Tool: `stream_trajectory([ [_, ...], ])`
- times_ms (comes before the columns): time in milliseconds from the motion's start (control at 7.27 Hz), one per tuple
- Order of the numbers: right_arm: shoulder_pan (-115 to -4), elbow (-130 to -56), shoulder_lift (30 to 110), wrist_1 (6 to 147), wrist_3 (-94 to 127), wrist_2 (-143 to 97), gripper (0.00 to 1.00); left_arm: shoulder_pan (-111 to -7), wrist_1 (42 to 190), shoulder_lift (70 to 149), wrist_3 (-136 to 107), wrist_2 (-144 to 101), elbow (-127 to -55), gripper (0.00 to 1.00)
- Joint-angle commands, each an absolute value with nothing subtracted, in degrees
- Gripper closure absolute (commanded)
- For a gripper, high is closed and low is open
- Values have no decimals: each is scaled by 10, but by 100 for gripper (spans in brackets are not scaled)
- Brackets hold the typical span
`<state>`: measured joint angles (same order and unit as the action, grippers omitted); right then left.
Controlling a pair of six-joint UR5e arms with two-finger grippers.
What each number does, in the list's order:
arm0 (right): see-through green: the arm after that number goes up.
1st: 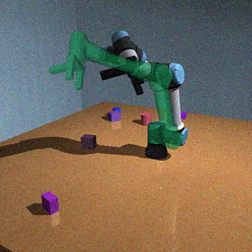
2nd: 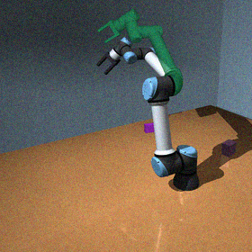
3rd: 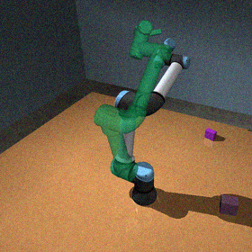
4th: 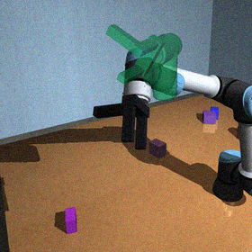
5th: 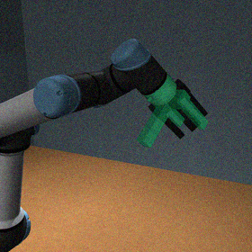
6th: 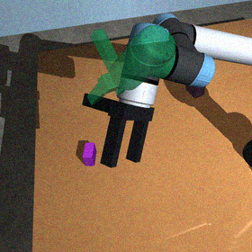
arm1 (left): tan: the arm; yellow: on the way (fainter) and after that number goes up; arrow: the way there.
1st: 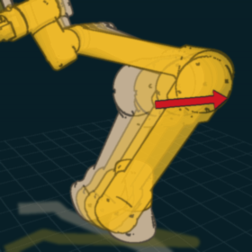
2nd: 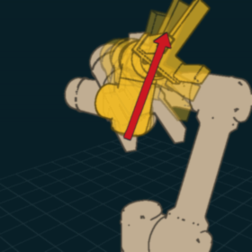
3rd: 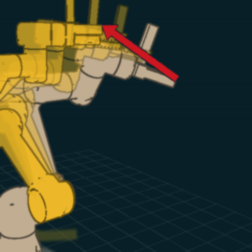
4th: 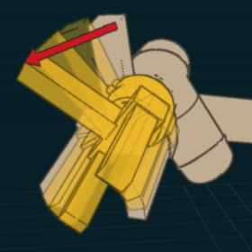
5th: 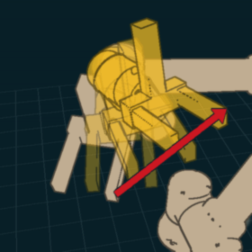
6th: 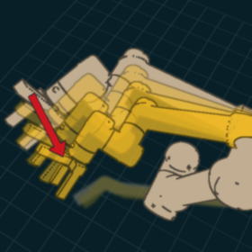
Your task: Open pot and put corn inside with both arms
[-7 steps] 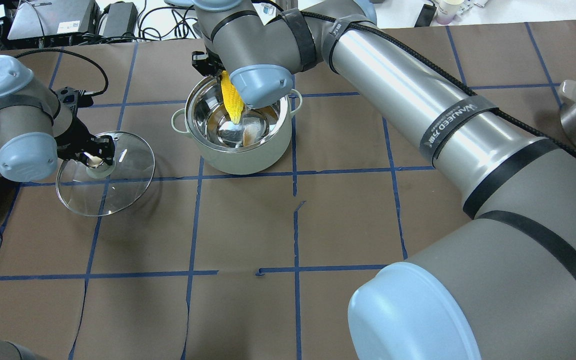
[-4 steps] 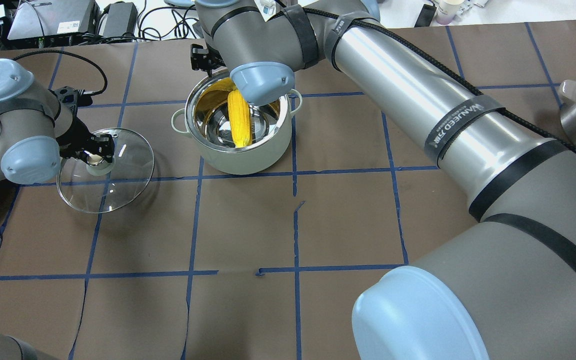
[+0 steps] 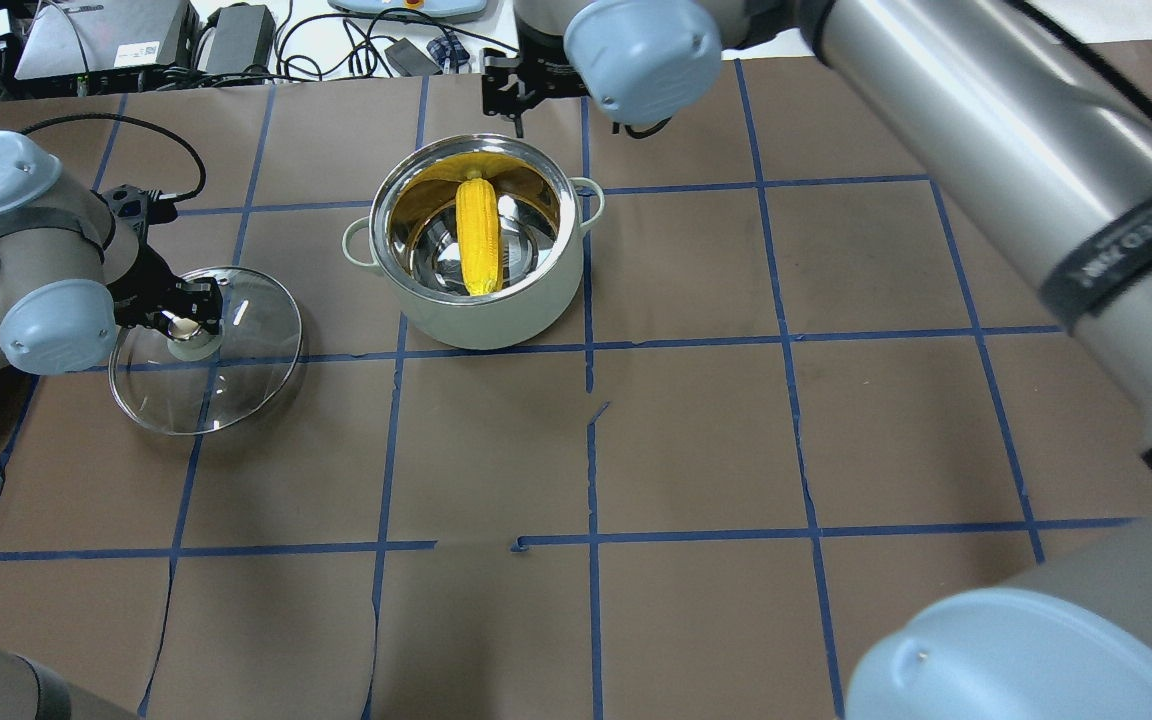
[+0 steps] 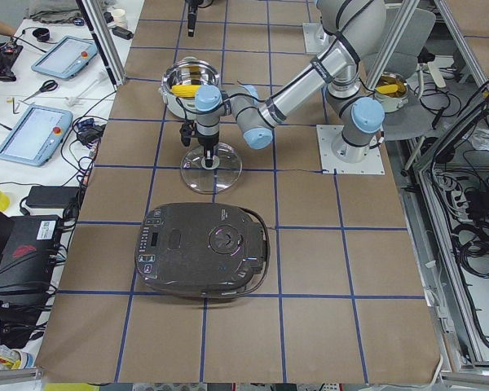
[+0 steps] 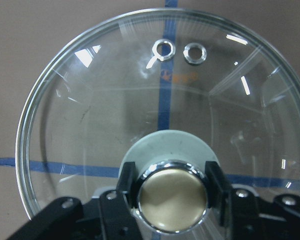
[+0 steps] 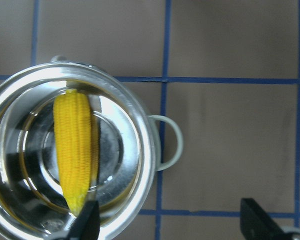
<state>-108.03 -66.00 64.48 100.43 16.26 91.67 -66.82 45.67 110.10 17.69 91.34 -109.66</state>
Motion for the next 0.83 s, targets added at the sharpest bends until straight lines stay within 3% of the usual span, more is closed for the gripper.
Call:
stream_trajectory([
  [0, -1000, -699, 728, 872, 116, 919, 0, -669, 461, 1105, 178, 914, -1094, 0],
  [275, -962, -742, 788, 811, 114, 911, 0, -680, 473, 1083, 185, 920, -1066, 0],
  [688, -948, -811, 823, 849, 72, 912, 0, -753, 798, 1020, 150, 924, -885, 0],
])
